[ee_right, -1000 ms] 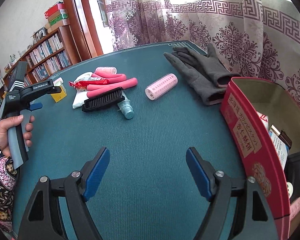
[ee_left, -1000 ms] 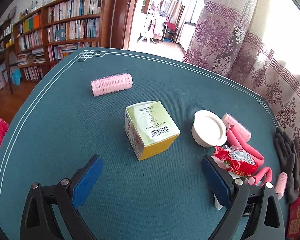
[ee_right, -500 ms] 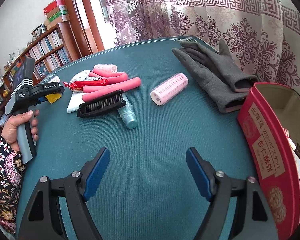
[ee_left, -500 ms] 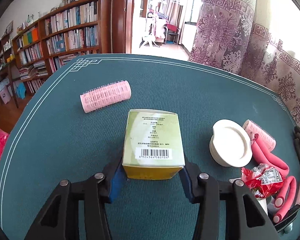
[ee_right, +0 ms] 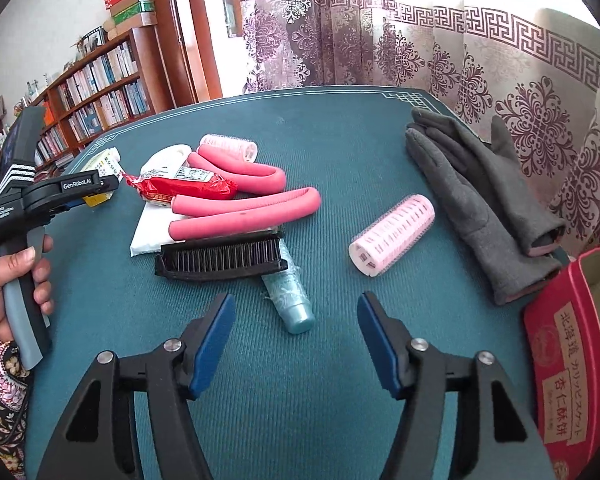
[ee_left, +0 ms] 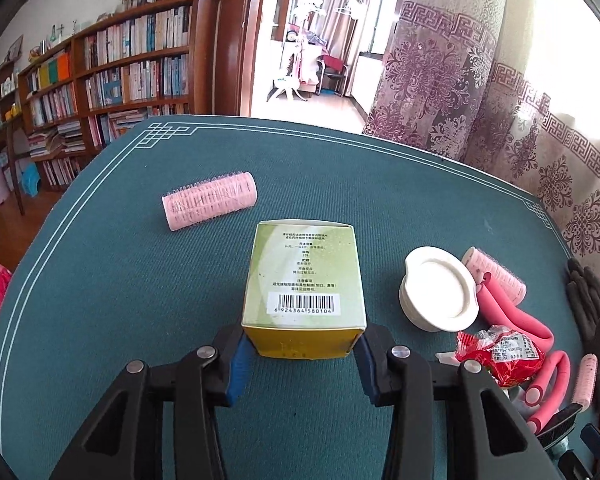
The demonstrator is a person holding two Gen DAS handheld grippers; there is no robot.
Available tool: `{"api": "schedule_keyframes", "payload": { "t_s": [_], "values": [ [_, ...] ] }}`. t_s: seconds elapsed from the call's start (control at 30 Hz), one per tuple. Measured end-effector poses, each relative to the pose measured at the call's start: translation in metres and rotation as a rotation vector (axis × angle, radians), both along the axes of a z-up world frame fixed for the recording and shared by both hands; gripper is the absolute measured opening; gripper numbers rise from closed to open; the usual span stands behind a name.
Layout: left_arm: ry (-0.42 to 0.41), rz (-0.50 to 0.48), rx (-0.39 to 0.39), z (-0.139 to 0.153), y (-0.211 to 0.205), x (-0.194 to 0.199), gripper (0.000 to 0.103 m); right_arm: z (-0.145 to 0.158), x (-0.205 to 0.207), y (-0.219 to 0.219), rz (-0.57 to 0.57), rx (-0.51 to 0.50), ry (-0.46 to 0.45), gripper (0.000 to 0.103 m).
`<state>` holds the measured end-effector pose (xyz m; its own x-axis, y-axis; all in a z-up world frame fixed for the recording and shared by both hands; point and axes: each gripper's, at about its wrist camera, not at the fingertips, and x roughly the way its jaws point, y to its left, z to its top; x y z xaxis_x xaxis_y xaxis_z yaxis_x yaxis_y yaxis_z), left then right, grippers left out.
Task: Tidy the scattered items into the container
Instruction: 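Grasp the yellow-green box with the left gripper while the right gripper grasps the blue tube, then carry the yellow-green box and blue tube over the red tin and open both grippers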
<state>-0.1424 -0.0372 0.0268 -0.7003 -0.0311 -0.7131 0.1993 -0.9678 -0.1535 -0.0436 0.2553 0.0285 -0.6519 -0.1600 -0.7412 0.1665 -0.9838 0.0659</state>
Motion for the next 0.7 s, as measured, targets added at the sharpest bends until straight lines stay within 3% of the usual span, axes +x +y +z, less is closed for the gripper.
{"api": "schedule_keyframes", "payload": {
  "t_s": [0.23, 0.3, 0.37, 0.5, 0.7],
  "values": [
    [0.022, -0.012, 0.005, 0.007, 0.003, 0.006, 0.045, -0.019, -0.024, -0.014, 0.023, 0.06, -0.052, 0.048],
    [0.032, -0.016, -0.001, 0.01, 0.006, 0.008, 0.045, -0.02, -0.023, -0.018, 0.025, 0.096, -0.028, 0.042],
    [0.049, -0.021, -0.019, 0.015, 0.01, 0.011, 0.045, -0.02, -0.02, -0.021, 0.038, 0.104, -0.022, 0.03],
    [0.096, -0.037, -0.039, 0.028, 0.017, 0.02, 0.045, -0.018, -0.012, -0.023, 0.021, 0.129, -0.025, 0.024],
    [0.135, -0.077, -0.043, 0.041, 0.029, 0.03, 0.045, -0.001, 0.012, -0.012, -0.039, 0.107, 0.003, 0.024]
  ]
}}
